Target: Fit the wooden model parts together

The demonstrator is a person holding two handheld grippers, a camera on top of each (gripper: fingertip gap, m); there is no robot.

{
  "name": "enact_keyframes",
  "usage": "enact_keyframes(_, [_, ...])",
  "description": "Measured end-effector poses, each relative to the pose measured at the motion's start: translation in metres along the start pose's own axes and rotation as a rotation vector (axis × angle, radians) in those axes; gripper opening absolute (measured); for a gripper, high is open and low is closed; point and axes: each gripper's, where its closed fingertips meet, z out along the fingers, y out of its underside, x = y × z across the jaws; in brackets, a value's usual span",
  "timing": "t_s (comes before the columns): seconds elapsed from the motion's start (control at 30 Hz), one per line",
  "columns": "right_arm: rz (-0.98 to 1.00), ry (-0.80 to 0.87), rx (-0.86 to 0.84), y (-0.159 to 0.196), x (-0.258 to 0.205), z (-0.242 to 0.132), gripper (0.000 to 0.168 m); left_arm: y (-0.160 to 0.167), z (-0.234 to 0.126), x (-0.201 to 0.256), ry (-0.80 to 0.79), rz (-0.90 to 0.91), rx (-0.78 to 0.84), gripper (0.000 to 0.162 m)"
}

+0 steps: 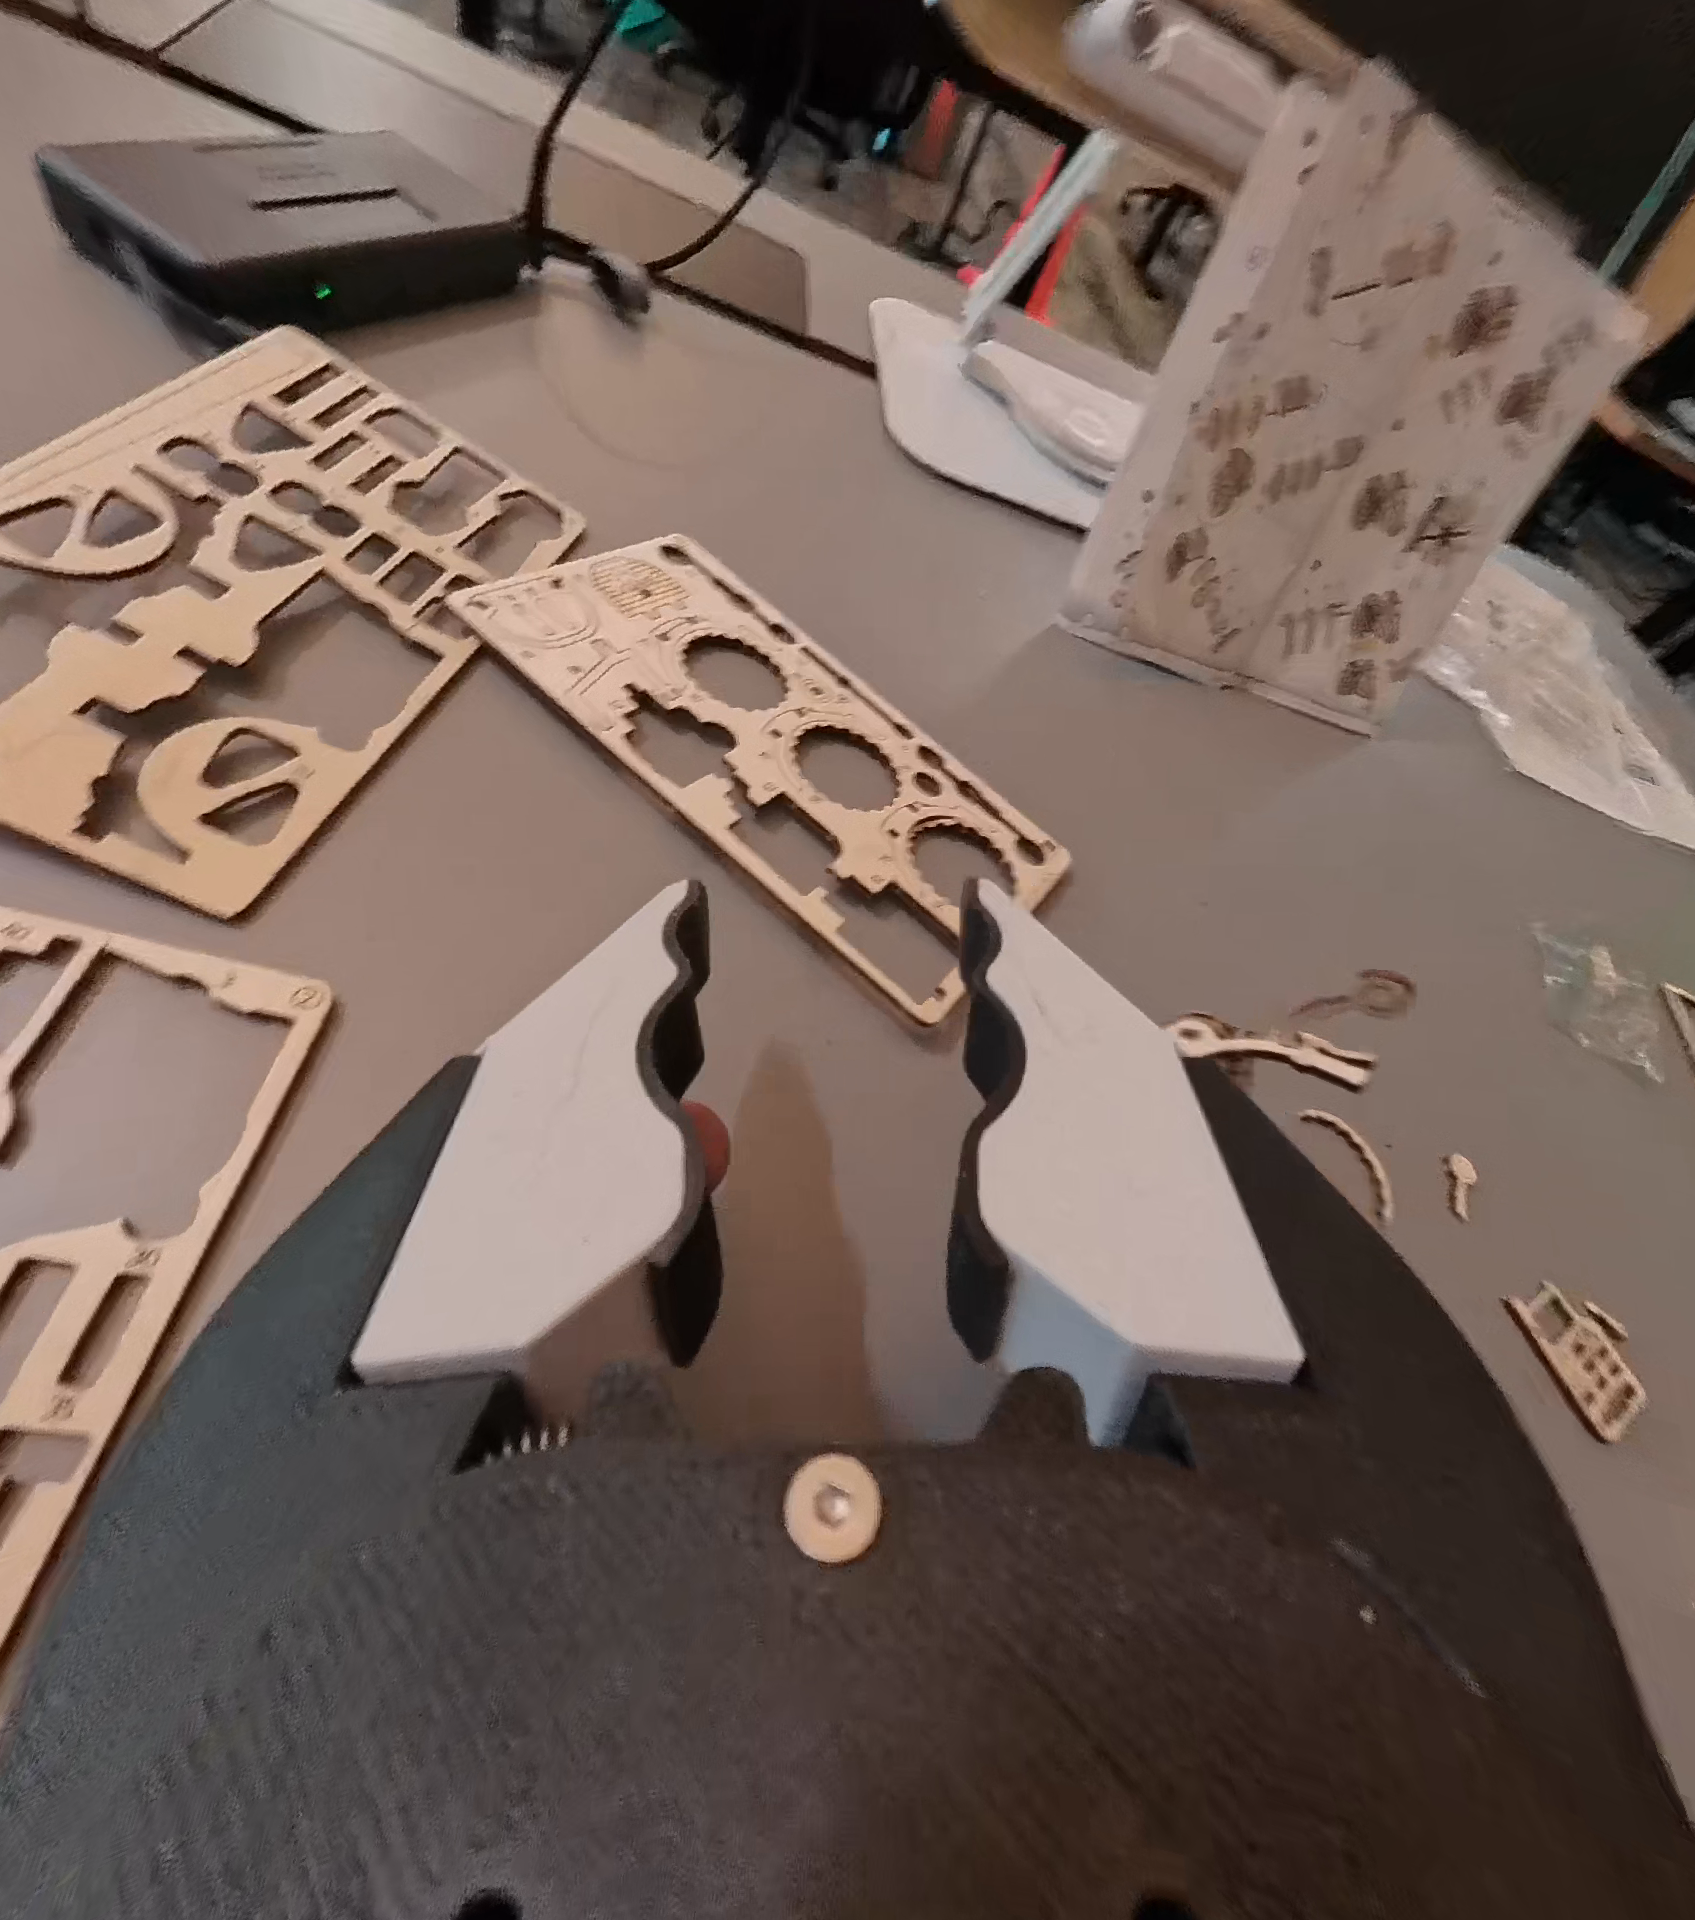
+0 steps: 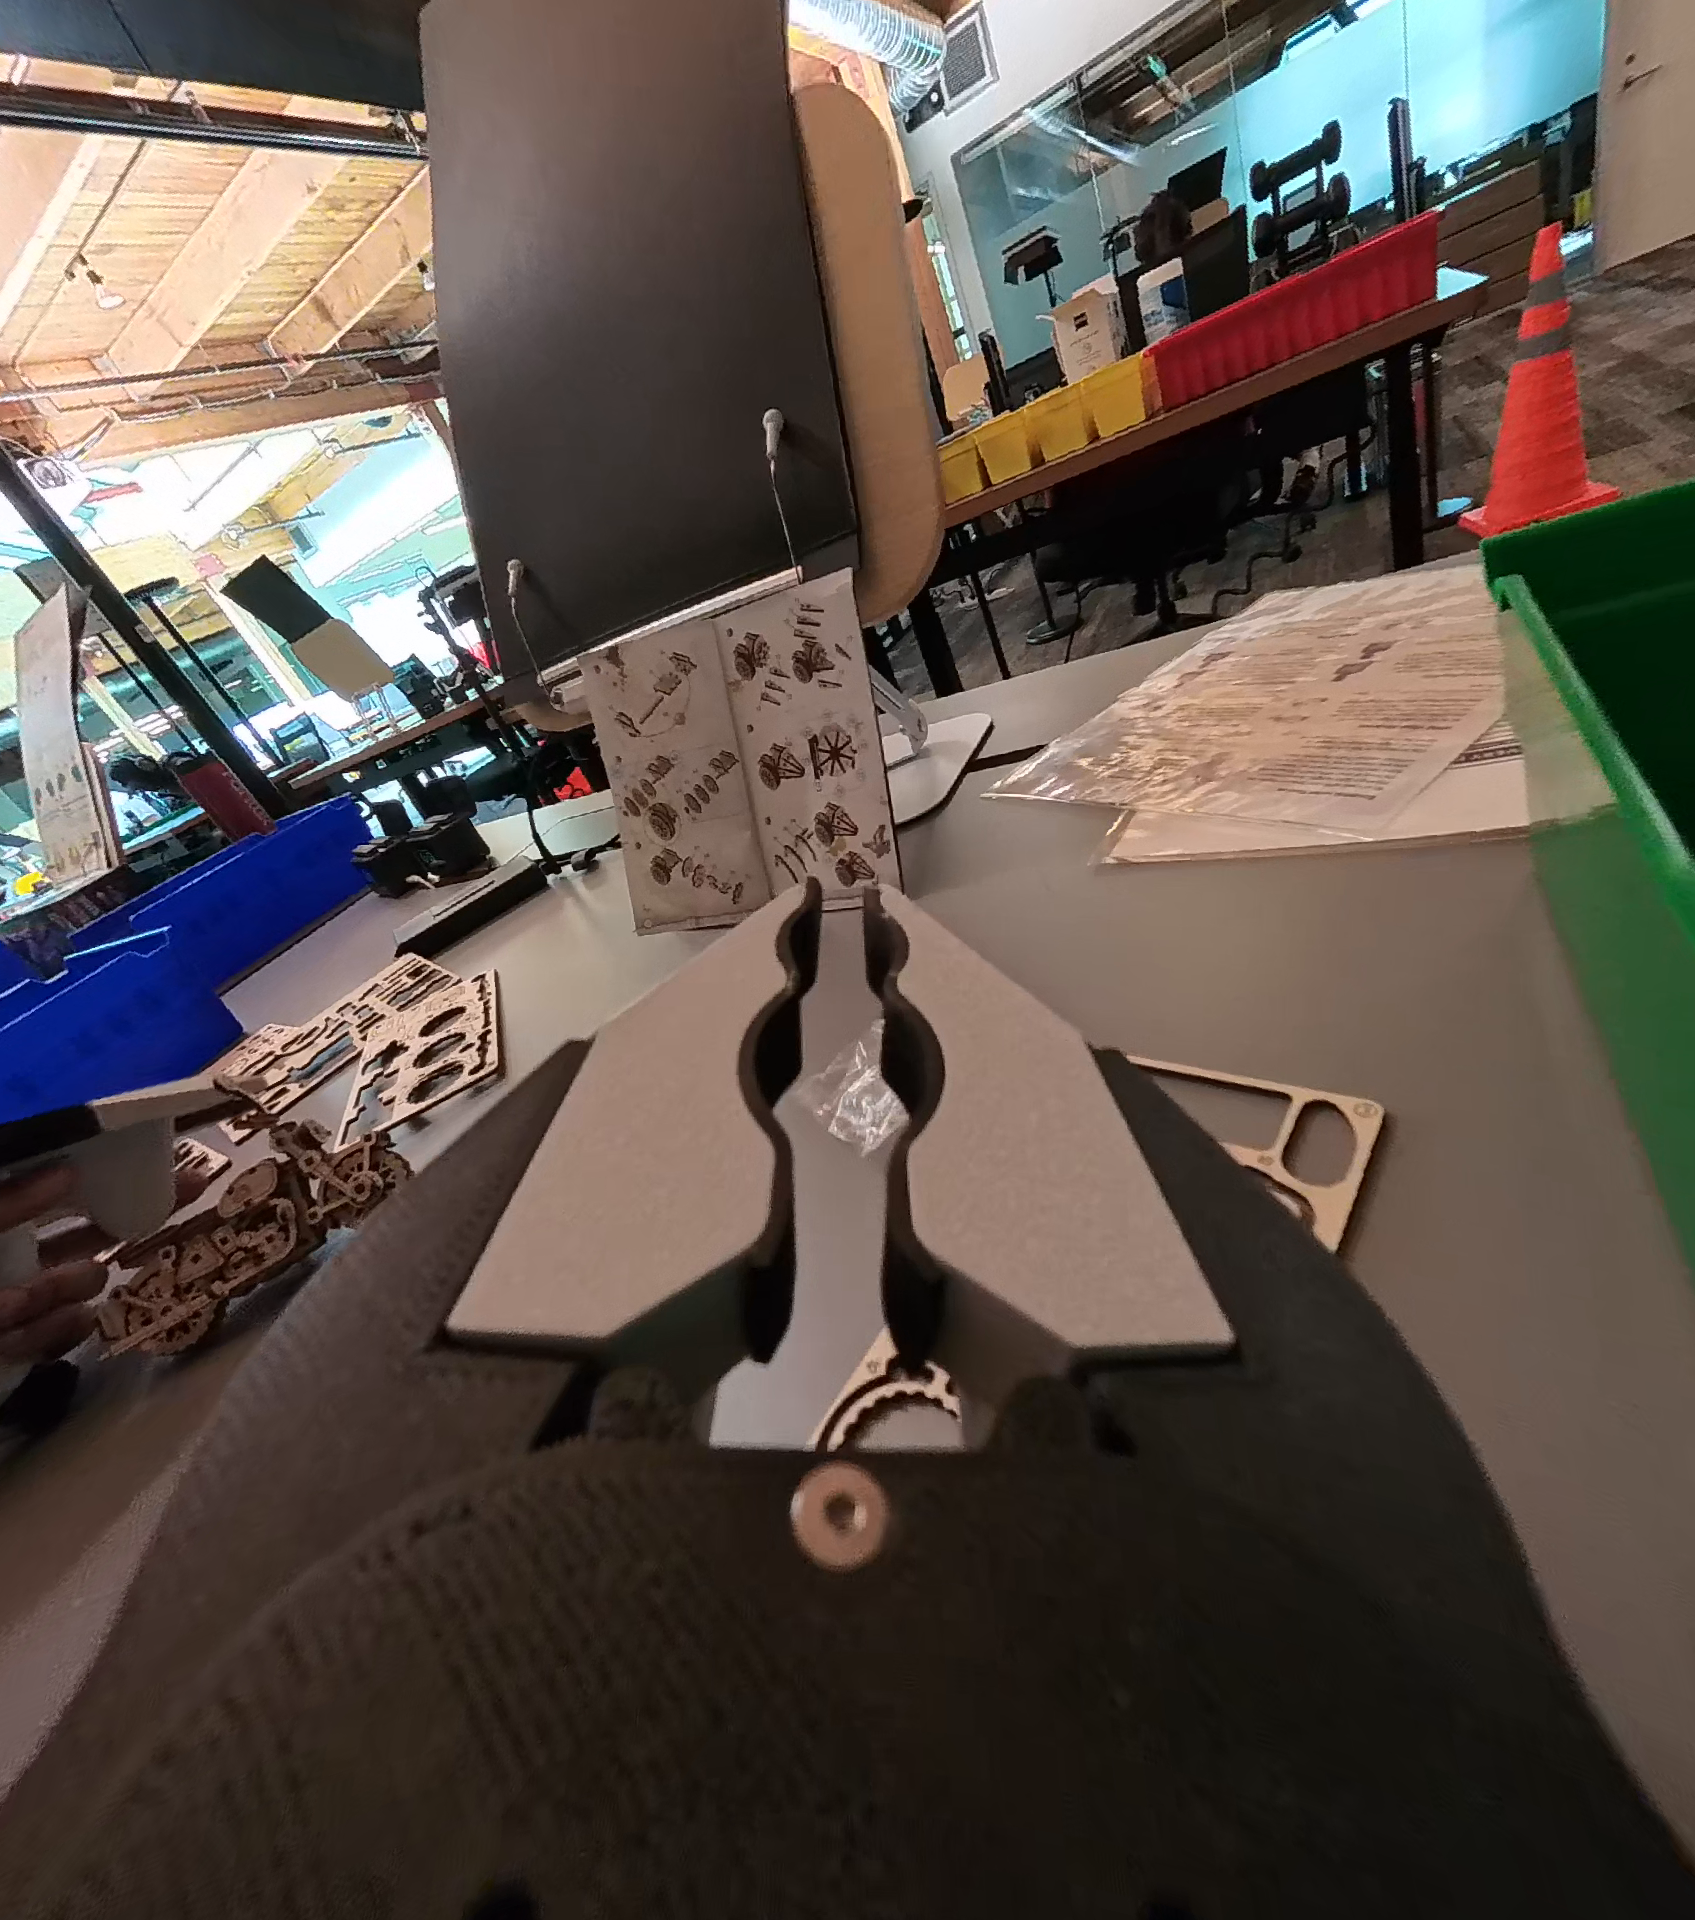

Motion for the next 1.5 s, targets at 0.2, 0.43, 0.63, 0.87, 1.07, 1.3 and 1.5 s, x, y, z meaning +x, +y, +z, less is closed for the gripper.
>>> enact_keyframes(0.2, [0.028,-0.034,-0.003,0.003,-0.008,0.003,0.007,0.009,0.019,-0.028,-0.189,0.004,-0.149,0.061])
enact_keyframes(0.43, [0.039,-0.044,0.010,-0.001,-0.008,0.001,0.008,0.007,0.062,-0.042,-0.325,0.130,-0.340,0.074])
enact_keyframes(0.63, [0.110,-0.035,0.026,-0.003,0.002,-0.005,0.008,0.006,0.063,-0.044,-0.305,0.095,-0.324,0.043])
enact_keyframes(0.87, [0.098,-0.022,0.022,-0.002,0.004,-0.008,0.009,0.004,0.061,-0.053,-0.314,0.113,-0.315,0.029])
enact_keyframes(1.07, [0.068,-0.013,0.010,-0.001,0.004,-0.006,0.009,-0.001,0.061,-0.054,-0.280,0.084,-0.277,0.014])
enact_keyframes(1.3, [0.017,-0.011,0.000,0.001,0.000,-0.005,0.009,-0.031,0.053,-0.044,-0.212,0.066,-0.135,0.012])
enact_keyframes(1.5, [-0.034,-0.102,-0.069,0.007,-0.037,0.020,0.013,-0.049,0.045,-0.022,-0.135,0.065,-0.060,0.012])
